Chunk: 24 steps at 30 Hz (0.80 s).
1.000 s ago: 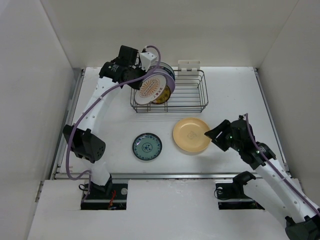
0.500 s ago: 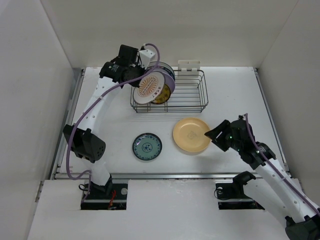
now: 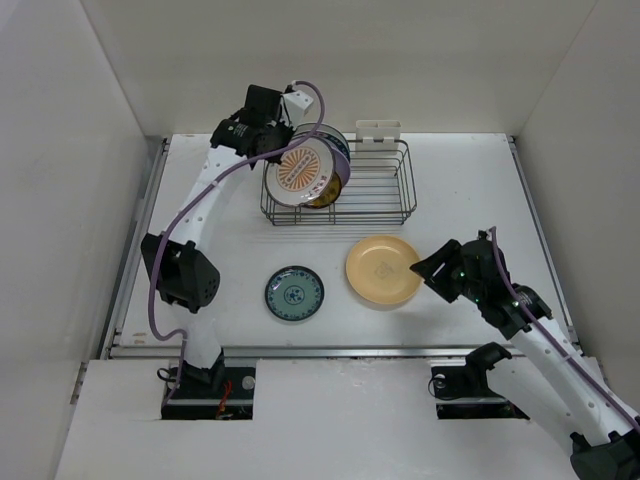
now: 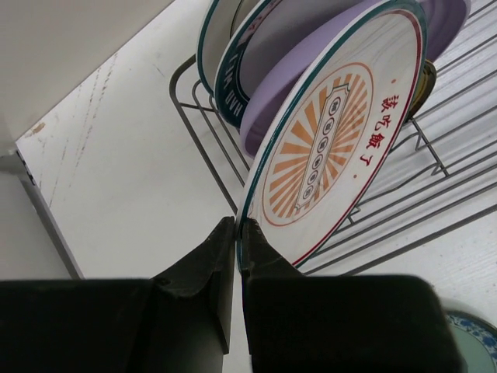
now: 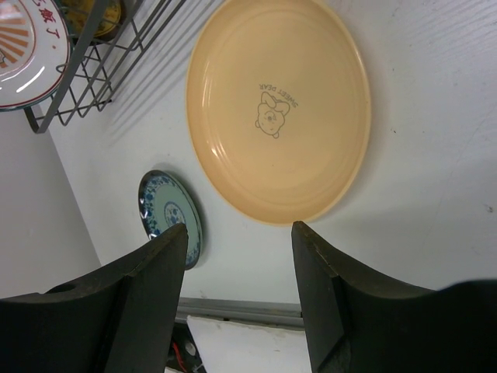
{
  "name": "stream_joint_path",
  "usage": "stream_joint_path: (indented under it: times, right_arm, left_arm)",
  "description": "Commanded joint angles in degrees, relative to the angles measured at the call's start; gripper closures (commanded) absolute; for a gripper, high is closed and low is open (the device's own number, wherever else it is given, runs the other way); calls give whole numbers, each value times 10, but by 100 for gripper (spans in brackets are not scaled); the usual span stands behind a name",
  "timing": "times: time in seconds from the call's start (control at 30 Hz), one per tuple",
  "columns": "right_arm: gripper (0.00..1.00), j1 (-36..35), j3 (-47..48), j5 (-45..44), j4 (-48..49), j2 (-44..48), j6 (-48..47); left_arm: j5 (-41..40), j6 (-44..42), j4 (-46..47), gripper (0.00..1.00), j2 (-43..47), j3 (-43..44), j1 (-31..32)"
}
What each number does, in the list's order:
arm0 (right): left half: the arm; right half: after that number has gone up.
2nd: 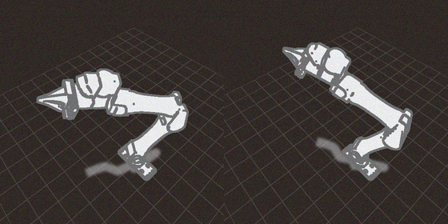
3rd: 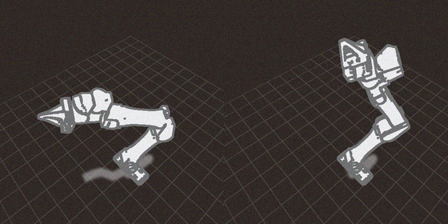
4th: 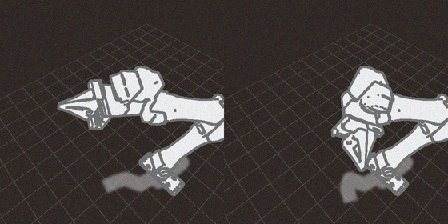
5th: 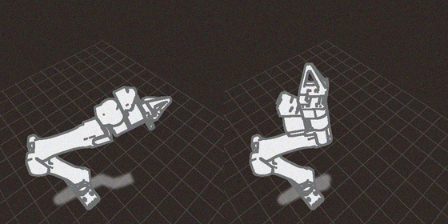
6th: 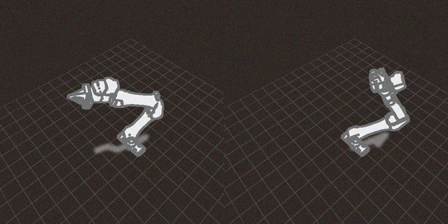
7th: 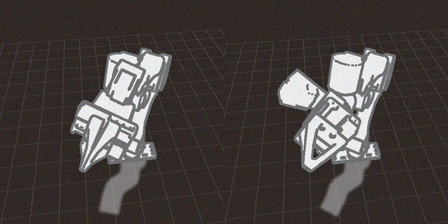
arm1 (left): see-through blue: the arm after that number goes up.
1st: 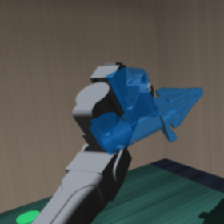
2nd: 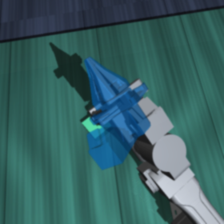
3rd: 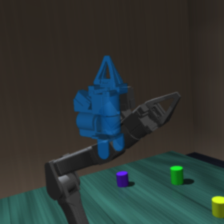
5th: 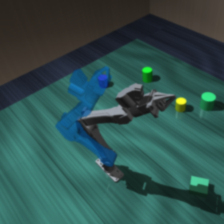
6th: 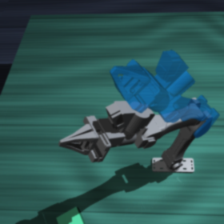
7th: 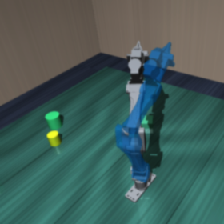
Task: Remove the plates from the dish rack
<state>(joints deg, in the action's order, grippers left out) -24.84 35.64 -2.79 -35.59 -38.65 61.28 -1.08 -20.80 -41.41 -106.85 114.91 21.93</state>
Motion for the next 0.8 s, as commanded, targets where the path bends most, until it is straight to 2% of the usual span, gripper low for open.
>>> stream_joint_path:
  times: [0.0,0.27,0.47,0.6,0.77]
  right_arm:
    - [38,-5,17,-11,6,5,-6]
    - [38,-5,12,-16,-4,16,-6]
    - [38,-5,12,-16,-4,16,-6]
    - [38,-5,12,-16,-4,16,-6]
    - [38,-5,17,-16,8,16,-12]
  left_arm:
    - [63,3,-36,99,-28,-3,10]
    - [75,3,-41,100,-45,-3,10]
    - [41,21,-8,100,5,-8,10]
    - [53,34,5,100,42,-7,10]
    - [67,39,-3,100,47,3,15]
